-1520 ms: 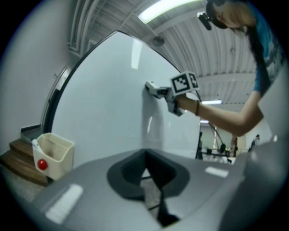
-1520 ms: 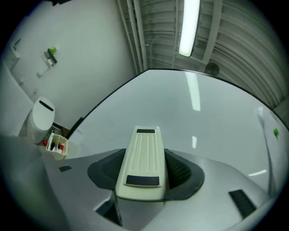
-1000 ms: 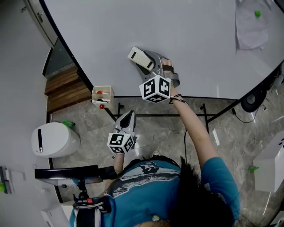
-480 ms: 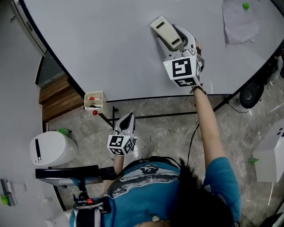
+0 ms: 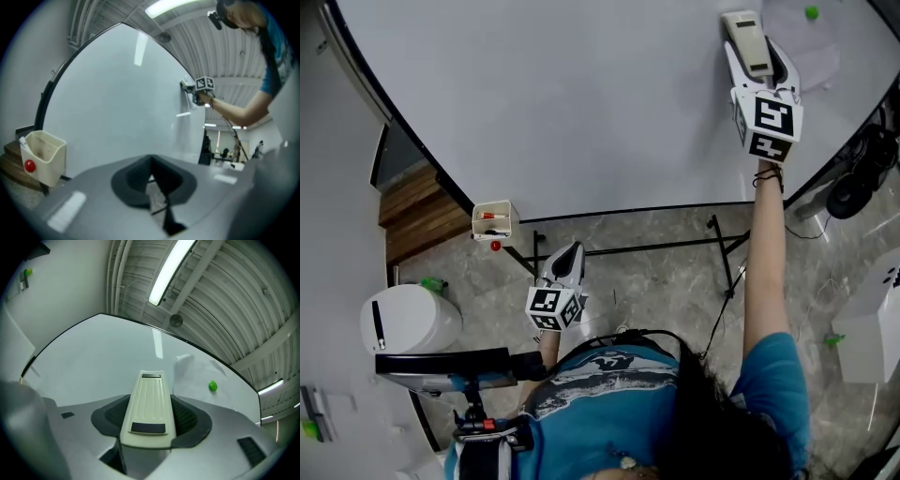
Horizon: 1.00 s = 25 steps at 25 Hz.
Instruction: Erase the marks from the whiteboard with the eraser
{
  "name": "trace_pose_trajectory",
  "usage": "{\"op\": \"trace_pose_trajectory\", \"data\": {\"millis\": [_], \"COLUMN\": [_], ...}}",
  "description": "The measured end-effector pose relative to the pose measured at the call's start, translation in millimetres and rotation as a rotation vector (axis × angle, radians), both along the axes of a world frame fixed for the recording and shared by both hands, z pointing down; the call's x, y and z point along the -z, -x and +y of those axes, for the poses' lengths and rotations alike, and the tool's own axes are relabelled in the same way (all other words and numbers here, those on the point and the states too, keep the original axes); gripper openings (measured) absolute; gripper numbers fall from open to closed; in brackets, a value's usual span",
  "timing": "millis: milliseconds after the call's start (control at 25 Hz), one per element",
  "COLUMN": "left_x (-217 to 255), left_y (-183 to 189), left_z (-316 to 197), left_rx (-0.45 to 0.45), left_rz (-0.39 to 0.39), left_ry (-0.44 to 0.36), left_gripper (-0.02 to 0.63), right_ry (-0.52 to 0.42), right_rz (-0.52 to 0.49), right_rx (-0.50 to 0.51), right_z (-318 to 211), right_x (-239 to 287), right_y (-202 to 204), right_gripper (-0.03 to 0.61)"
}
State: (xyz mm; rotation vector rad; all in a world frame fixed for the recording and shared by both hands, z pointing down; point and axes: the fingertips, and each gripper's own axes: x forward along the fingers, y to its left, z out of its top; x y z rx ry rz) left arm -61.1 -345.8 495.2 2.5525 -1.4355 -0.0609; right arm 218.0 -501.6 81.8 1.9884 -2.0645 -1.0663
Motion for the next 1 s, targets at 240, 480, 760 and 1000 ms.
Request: {"op": "trace_pose_trajectory", "data": {"millis": [240,480,760,1000], "left_x": [-0.7,-2.3,-5.5,-8.9], "left_y": [1.6,4.5,7.9,15.1], "left_z": [-2.5,-1.9,0.4,1.1], "left_rx": [0.008,0.016,0.021,0.038], "left_rz": [0.001,-0.004,-0.008,-0.007], "left_ry": [0.001,0.007,0.012,0.015], "left_gripper": [0.003,0.003,0.003,0.003], "right_ry": [-0.024,-0.054,-0.024,0.058], "right_rz": [-0.015,0.013,0.089,0.213], "right_rx": [0.004,0.054,0.174,0.264], "right_z": [-1.8,-2.8,-3.1,-0.8], "right_x": [-3.3,-21.2,-71.3,-129.5], "right_y": [4.5,45.6,125.8,203.0], "right_gripper": [0.262,0.262,0.262,0.262]}}
